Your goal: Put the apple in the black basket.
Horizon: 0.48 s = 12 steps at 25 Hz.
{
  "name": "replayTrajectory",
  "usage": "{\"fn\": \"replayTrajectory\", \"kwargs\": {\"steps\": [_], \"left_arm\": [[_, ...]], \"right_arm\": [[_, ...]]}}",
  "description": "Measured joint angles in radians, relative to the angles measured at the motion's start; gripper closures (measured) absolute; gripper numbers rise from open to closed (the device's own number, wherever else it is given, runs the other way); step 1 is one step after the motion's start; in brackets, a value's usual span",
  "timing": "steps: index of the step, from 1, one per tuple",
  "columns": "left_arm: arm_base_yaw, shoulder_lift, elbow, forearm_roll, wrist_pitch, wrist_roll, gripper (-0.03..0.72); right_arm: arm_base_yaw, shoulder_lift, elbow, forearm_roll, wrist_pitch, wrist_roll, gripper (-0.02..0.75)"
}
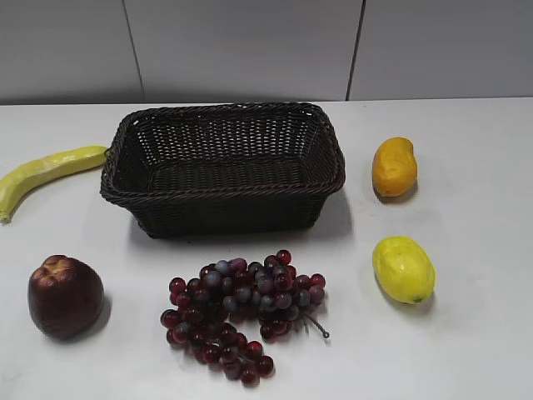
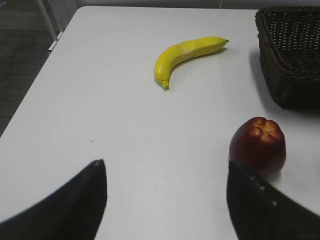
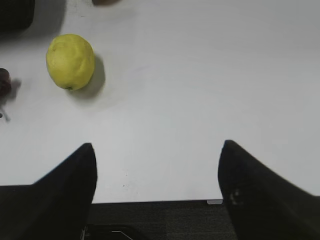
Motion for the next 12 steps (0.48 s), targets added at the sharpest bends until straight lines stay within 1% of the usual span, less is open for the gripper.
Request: {"fn": "replayTrajectory", "kwargs": {"steps": [12], "left_arm": [[0.0, 0.0, 0.0, 0.0, 0.0, 0.0, 0.134]], "right_arm": [[0.0, 0.0, 0.0, 0.001, 0.0, 0.0, 0.167]]}}
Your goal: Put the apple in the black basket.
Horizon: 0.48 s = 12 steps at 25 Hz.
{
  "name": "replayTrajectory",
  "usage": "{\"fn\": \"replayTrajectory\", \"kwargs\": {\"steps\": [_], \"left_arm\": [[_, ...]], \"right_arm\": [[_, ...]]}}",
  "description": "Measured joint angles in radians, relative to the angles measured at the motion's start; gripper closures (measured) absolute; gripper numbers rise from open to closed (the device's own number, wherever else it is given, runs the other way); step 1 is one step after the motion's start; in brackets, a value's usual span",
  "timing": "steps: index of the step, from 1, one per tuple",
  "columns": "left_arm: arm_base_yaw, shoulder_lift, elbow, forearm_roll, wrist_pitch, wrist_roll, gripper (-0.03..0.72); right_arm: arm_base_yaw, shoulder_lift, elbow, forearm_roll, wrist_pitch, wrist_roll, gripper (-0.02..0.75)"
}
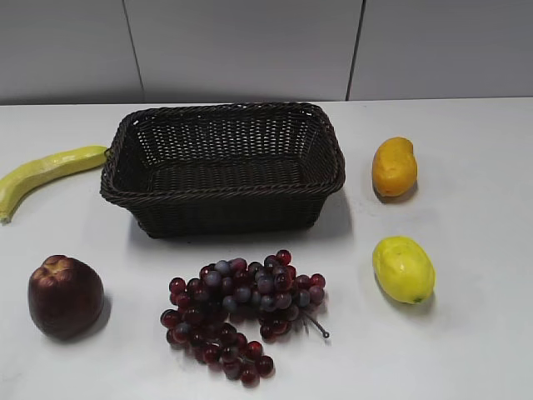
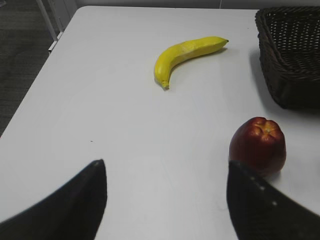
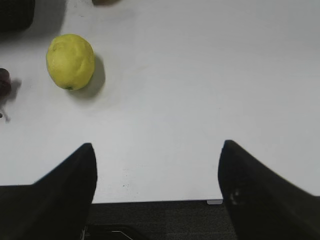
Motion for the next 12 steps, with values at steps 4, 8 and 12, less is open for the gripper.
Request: {"fn": "replayTrajectory", "kwargs": {"steps": [4, 8, 12], "left_arm": [[0.0, 0.0, 0.0, 0.034, -0.001, -0.033, 0.134], [0.0, 0.0, 0.0, 0.059, -0.001, -0.053, 0.134], [0.0, 0.0, 0.0, 0.059, -0.001, -0.053, 0.134]], "right_arm": [[0.0, 0.0, 0.0, 0.0, 0.0, 0.0, 0.167], [0.0, 0.0, 0.0, 0.0, 0.0, 0.0, 0.167], [0.0, 0.0, 0.0, 0.0, 0.0, 0.0, 0.167]]}}
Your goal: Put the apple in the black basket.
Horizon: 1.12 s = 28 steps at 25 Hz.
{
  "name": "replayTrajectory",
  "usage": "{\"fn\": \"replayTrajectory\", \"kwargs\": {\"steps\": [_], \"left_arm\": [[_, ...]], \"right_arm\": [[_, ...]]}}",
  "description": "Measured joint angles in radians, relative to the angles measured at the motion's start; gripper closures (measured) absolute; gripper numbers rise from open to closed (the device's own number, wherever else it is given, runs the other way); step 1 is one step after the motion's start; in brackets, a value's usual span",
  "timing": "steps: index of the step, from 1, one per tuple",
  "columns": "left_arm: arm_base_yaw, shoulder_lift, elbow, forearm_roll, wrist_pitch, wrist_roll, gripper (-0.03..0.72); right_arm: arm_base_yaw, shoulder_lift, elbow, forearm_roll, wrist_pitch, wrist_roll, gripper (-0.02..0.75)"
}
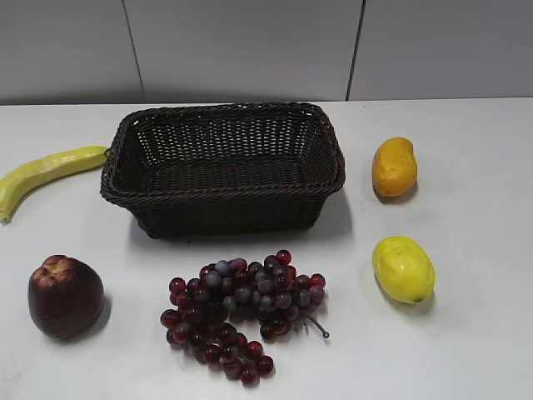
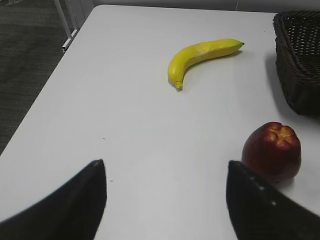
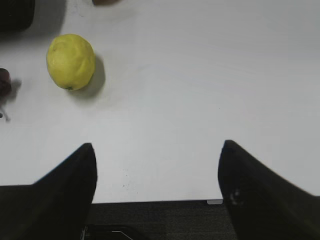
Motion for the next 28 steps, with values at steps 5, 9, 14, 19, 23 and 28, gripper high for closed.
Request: {"fn": "replayTrajectory", "kwargs": {"steps": [5, 9, 14, 19, 23, 28], "left_arm": [[0.0, 0.0, 0.0, -0.01, 0.0, 0.002, 0.134], [0.0, 0.045, 0.0, -0.048, 0.003, 0.007, 0.134], [0.0, 0.213, -0.011, -0.118, -0.009, 0.071, 0.134], [0.0, 0.429, -0.091, -0.131, -0.013, 0.083, 0.134], [-0.011, 0.559, -0.182, -0.131, -0.011, 0.083, 0.134], [-0.048, 0.72, -0.272, -0.131, 0.005, 0.084, 0.134]], "right_arm": [[0.0, 0.0, 0.0, 0.0, 0.0, 0.0, 0.167], [0.0, 0.0, 0.0, 0.0, 0.0, 0.0, 0.167], [0.0, 0.0, 0.0, 0.0, 0.0, 0.0, 0.167], [0.0, 0.0, 0.0, 0.0, 0.0, 0.0, 0.167], [0.0, 0.0, 0.0, 0.0, 0.0, 0.0, 0.167], [0.0, 0.0, 0.0, 0.0, 0.0, 0.0, 0.167]]}}
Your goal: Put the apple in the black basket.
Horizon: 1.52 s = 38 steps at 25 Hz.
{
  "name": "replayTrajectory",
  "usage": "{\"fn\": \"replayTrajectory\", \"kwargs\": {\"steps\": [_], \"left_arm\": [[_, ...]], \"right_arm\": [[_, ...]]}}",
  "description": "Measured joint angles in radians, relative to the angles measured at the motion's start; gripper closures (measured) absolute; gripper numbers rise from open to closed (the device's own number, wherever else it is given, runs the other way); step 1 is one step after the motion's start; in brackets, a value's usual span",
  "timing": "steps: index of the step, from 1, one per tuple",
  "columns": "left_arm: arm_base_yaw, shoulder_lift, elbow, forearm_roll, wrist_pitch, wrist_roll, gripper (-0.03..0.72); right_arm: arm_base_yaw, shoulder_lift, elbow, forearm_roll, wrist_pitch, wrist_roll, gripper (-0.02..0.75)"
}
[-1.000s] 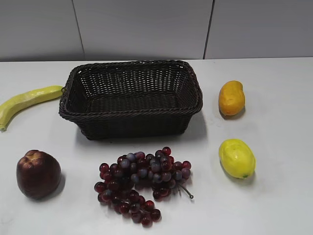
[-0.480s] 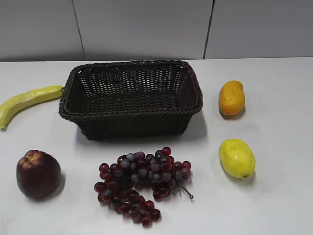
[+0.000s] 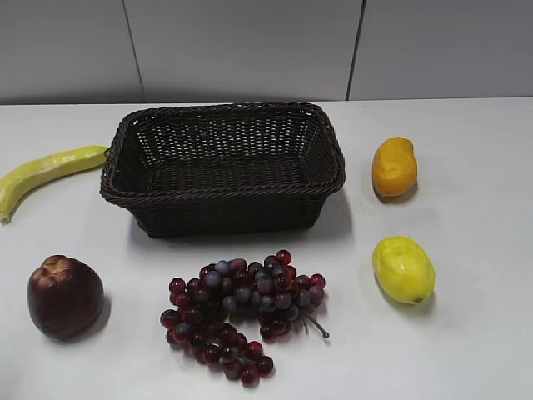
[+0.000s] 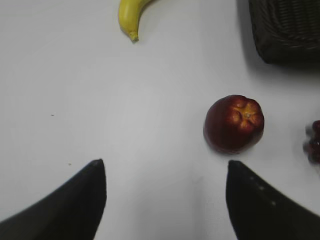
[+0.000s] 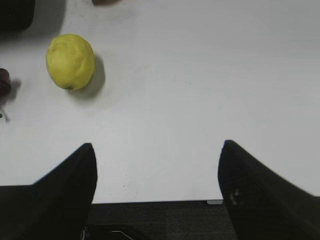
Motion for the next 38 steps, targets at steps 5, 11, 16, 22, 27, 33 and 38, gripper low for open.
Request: {"fn": "replayTrajectory", "kwargs": {"steps": [5, 11, 16, 22, 27, 33, 38], "left_arm": [[-0.069, 0.163, -0.092, 0.006, 0.031, 0.001, 0.134], [-0.209, 0.362, -0.207, 0.056, 0.093, 0.002, 0.134], [-0.321, 0.52, -0.296, 0.079, 0.132, -0.007, 0.134], [-0.415, 0.653, -0.347, 0.137, 0.137, -0.11, 0.134], [-0.445, 0.73, -0.347, 0.171, 0.118, -0.229, 0.134], [-0.456, 0.806, -0.347, 0.178, 0.06, -0.264, 0.134], [-0.456, 0.869, -0.346, 0.178, 0.068, -0.267, 0.134]], "right_arm": [[0.0, 0.0, 0.0, 0.0, 0.0, 0.0, 0.167], [0.0, 0.0, 0.0, 0.0, 0.0, 0.0, 0.167], [0.0, 0.0, 0.0, 0.0, 0.0, 0.0, 0.167], [0.0, 0.0, 0.0, 0.0, 0.0, 0.0, 0.167], [0.0, 0.0, 0.0, 0.0, 0.0, 0.0, 0.167], [0.0, 0.0, 0.0, 0.0, 0.0, 0.0, 0.167], [0.0, 0.0, 0.0, 0.0, 0.0, 0.0, 0.167]]}}
